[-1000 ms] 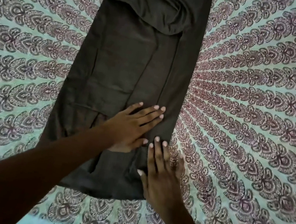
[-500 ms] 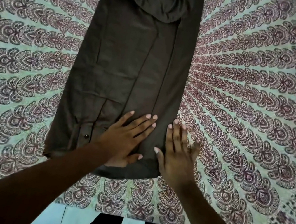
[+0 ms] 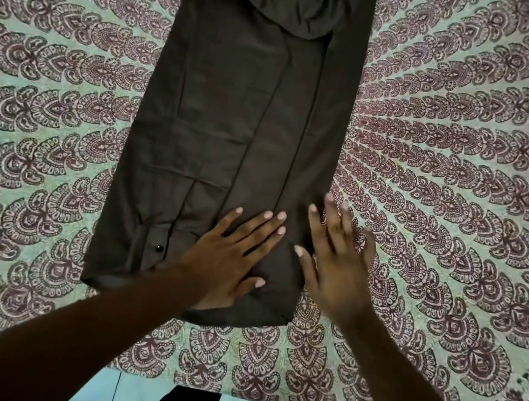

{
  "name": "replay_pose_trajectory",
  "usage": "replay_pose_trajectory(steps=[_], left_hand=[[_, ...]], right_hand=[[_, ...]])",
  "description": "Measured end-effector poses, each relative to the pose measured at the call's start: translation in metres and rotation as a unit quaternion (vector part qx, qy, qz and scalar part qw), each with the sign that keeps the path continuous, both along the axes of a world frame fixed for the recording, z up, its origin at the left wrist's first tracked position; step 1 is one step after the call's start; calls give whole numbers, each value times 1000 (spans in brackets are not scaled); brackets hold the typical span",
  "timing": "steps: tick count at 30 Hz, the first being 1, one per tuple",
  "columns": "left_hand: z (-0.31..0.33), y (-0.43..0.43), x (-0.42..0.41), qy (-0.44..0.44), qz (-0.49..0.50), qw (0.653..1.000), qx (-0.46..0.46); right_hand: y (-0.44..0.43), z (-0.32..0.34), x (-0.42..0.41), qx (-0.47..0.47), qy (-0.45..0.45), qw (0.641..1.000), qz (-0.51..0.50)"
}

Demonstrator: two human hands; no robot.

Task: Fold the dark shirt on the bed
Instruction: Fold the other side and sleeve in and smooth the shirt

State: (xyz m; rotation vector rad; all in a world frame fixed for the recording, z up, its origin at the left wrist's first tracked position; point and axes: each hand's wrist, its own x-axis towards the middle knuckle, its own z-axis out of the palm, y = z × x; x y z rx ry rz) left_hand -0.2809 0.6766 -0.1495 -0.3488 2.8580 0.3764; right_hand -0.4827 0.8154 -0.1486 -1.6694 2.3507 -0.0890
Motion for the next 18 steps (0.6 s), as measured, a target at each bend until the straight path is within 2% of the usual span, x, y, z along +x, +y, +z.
replay_pose_trajectory(steps=[4, 10, 15, 18], left_hand=[[1, 1, -1, -12, 4, 1000, 7], [12, -2, -13, -27, 30, 999, 13], [16, -17, -46, -95, 55, 994, 7], [9, -15, -52, -117, 66, 991, 21]], right_hand=[[-59, -14, -64, 27, 36, 984, 174], [-133, -4, -130, 37, 42, 992, 114], [-118, -12, -131, 29, 66, 954, 291], [-141, -13, -150, 25, 51, 963, 264]])
